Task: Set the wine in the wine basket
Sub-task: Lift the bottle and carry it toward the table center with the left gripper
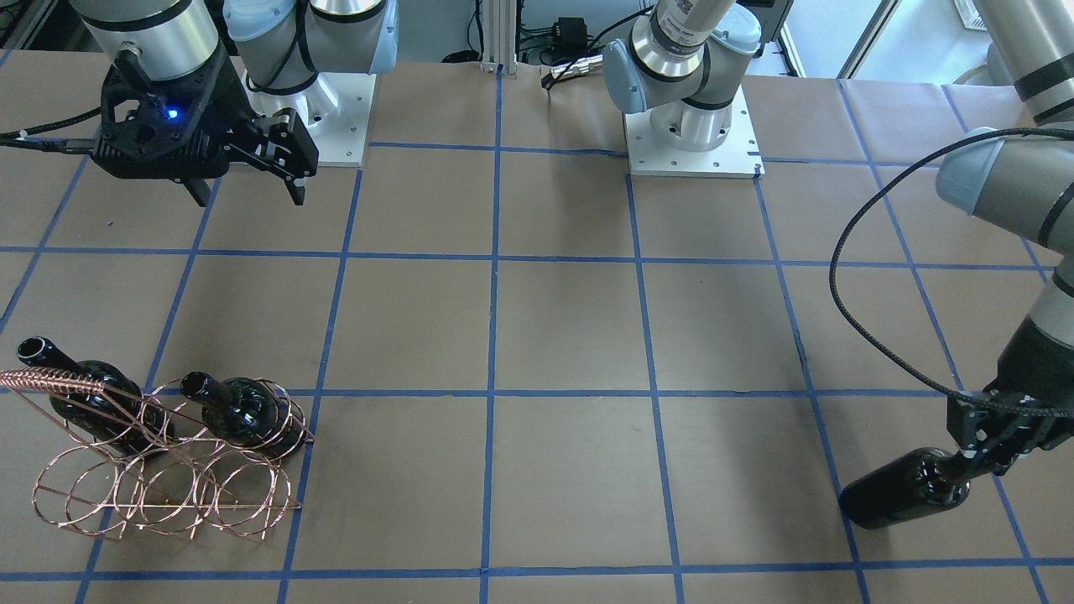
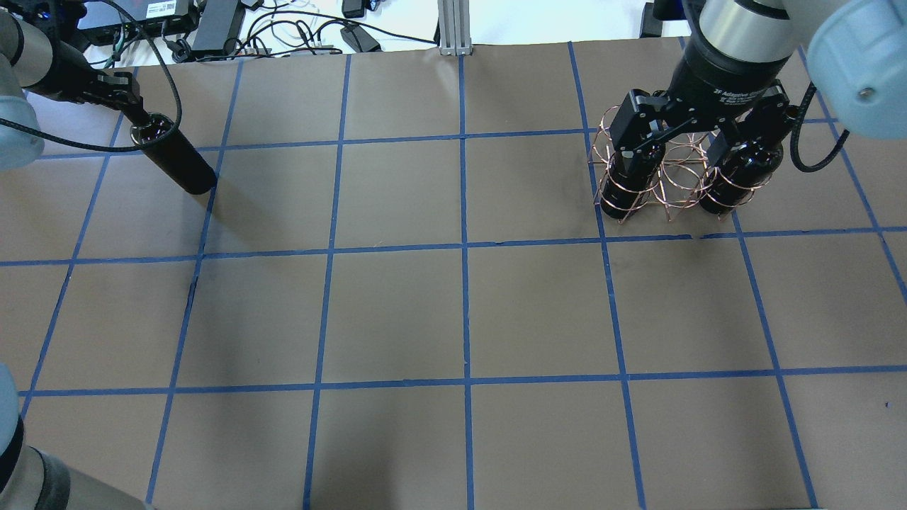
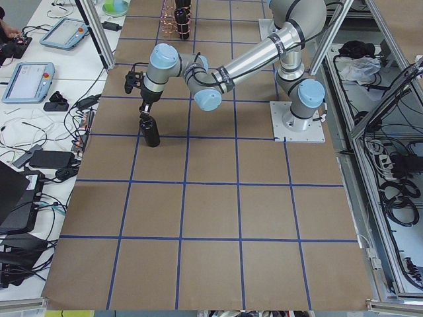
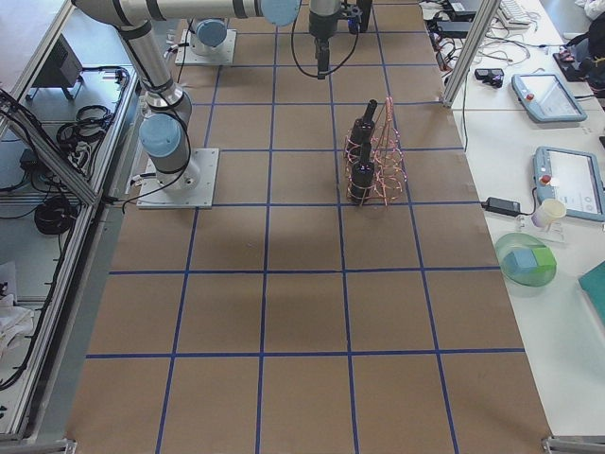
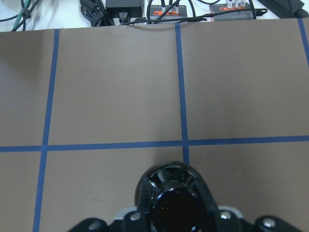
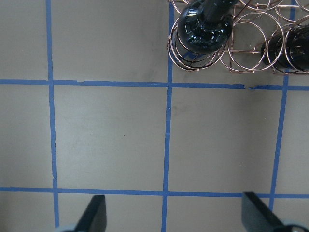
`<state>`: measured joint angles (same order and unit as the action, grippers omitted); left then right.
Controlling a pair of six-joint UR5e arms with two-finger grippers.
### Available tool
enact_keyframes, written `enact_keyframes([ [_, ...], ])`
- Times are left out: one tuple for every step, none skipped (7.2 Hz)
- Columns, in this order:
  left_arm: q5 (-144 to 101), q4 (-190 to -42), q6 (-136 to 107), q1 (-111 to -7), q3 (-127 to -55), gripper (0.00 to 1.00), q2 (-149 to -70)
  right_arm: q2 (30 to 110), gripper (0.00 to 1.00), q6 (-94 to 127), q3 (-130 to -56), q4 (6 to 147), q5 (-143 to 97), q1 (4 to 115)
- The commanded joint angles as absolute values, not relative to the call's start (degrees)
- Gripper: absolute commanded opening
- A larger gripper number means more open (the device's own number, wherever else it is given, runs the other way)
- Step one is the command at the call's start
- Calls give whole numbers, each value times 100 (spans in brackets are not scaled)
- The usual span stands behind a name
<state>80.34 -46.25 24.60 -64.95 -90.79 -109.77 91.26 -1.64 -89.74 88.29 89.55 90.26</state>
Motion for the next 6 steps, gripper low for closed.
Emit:
enact_keyframes([
  [7929, -4641, 2444, -6504, -9079, 14, -10951, 9123, 100, -158, -8974, 8824, 8956, 9026],
  [7945, -4736, 2382, -6661, -9062, 12, -10821, 9123, 100, -219, -8974, 8772, 8973, 9026],
  [8015, -5233, 2182, -7010, -9027, 12, -10567, 9123, 100, -342, -8974, 8780, 8974, 9026],
  [8137, -5586, 1675, -7292, -9079, 9, -10269, 9123, 100, -334, -8974, 8850, 8965, 9026],
  [8217, -6007, 1287, -7678, -9157, 5, -10005, 9123, 100, -308, -8974, 8851, 8965, 9026],
  [8488, -6038, 370, -8178, -9471, 5, -9697, 9132, 100, -325, -8974, 8824, 8974, 9026],
])
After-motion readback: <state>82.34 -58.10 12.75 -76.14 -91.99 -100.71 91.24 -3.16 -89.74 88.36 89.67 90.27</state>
